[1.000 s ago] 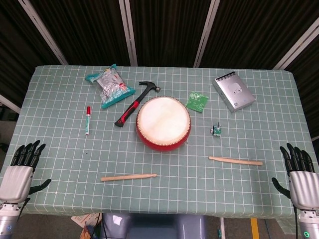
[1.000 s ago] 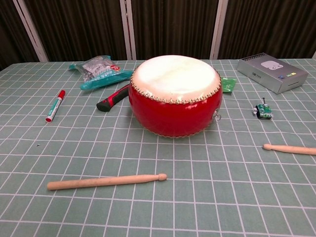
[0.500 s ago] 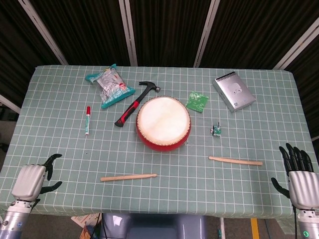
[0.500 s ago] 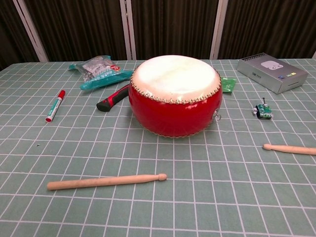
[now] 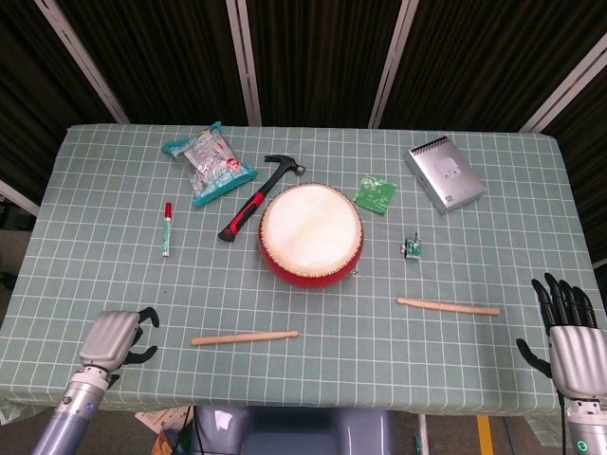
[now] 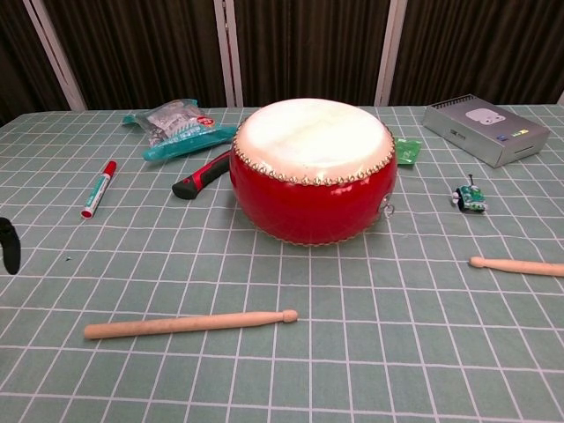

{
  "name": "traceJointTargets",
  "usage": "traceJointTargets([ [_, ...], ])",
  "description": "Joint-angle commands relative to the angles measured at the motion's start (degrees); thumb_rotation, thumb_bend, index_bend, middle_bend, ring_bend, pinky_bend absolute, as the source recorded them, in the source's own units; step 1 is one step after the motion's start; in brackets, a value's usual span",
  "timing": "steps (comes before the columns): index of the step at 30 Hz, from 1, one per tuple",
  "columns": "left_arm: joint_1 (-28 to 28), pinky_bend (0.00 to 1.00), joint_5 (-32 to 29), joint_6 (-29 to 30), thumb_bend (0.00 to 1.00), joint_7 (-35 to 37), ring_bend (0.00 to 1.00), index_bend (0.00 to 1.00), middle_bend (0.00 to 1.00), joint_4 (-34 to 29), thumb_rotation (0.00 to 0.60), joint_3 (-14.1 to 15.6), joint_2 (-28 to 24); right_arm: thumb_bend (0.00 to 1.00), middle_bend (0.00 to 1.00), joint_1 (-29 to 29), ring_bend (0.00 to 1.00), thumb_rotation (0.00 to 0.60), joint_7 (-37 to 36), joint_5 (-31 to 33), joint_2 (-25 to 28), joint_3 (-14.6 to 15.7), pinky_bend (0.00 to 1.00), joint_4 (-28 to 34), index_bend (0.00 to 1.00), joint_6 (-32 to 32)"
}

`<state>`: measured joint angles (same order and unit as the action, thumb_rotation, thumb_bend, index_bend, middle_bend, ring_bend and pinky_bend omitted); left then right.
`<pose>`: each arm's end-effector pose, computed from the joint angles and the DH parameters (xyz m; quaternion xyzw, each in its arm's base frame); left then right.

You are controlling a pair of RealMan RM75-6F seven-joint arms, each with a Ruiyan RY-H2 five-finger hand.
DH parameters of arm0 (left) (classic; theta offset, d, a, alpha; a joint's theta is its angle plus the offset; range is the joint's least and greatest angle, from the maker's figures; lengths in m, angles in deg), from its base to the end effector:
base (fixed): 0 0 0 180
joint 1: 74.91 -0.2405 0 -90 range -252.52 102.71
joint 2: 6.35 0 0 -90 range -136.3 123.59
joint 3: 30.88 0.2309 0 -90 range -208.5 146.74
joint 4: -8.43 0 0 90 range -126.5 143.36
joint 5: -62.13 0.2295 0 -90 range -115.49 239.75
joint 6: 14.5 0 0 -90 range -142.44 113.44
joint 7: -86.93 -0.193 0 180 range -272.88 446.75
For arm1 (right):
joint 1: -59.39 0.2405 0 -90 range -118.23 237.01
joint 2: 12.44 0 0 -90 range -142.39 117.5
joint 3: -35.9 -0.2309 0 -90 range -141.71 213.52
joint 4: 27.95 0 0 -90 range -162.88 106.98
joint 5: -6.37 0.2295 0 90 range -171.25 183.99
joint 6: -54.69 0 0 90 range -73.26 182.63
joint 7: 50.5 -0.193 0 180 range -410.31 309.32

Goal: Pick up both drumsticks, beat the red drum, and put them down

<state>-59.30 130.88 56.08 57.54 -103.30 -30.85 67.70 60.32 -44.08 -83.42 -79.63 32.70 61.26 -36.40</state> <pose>-0.2030 0.2327 0.0050 -0.6768 -0.4741 -0.2932 0.4808 -0.2962 -0.2101 0.1336 0.5977 -0.3280 0.3787 0.6259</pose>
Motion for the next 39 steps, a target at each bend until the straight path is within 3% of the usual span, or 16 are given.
traceJointTargets([
  [1, 2.8, 1.00, -5.6, -1.5, 0.20, -5.2, 1.00, 0.46, 1.00, -0.6, 0.600, -2.2, 4.4, 0.26, 0.00, 0.0, 0.00, 0.600, -0.2, 0.0, 0.0, 0.0, 0.08, 0.0, 0.00, 0.0],
  [10, 7.2, 1.00, -14.6, -0.2, 0.21, -14.0, 1.00, 0.45, 1.00, 1.6, 0.600, -5.0, 13.9, 0.26, 0.00, 0.0, 0.00, 0.600, -0.7, -0.3, 0.1, 0.1, 0.08, -0.2, 0.00, 0.0],
  [18, 9.5, 1.00, -19.1, 1.2, 0.23, -17.0, 1.00, 0.45, 1.00, 4.0, 0.600, -5.9, 19.2, 0.26, 0.00, 0.0, 0.00, 0.600, -1.1, -0.3, 0.2, 0.0, 0.08, -0.2, 0.00, 0.0],
  [28, 11.2, 1.00, -22.6, 1.4, 0.24, -17.5, 1.00, 0.46, 1.00, 6.6, 0.600, -5.9, 22.1, 0.26, 0.00, 0.0, 0.00, 0.600, -1.2, -0.3, 0.2, 0.0, 0.08, -0.1, 0.00, 0.0],
  [39, 12.1, 1.00, -21.8, 2.3, 0.24, -16.1, 1.00, 0.45, 1.00, 6.2, 0.600, -5.1, 23.3, 0.26, 0.00, 0.0, 0.00, 0.600, -1.1, -0.3, 0.1, -0.1, 0.08, -0.2, 0.00, -0.2],
])
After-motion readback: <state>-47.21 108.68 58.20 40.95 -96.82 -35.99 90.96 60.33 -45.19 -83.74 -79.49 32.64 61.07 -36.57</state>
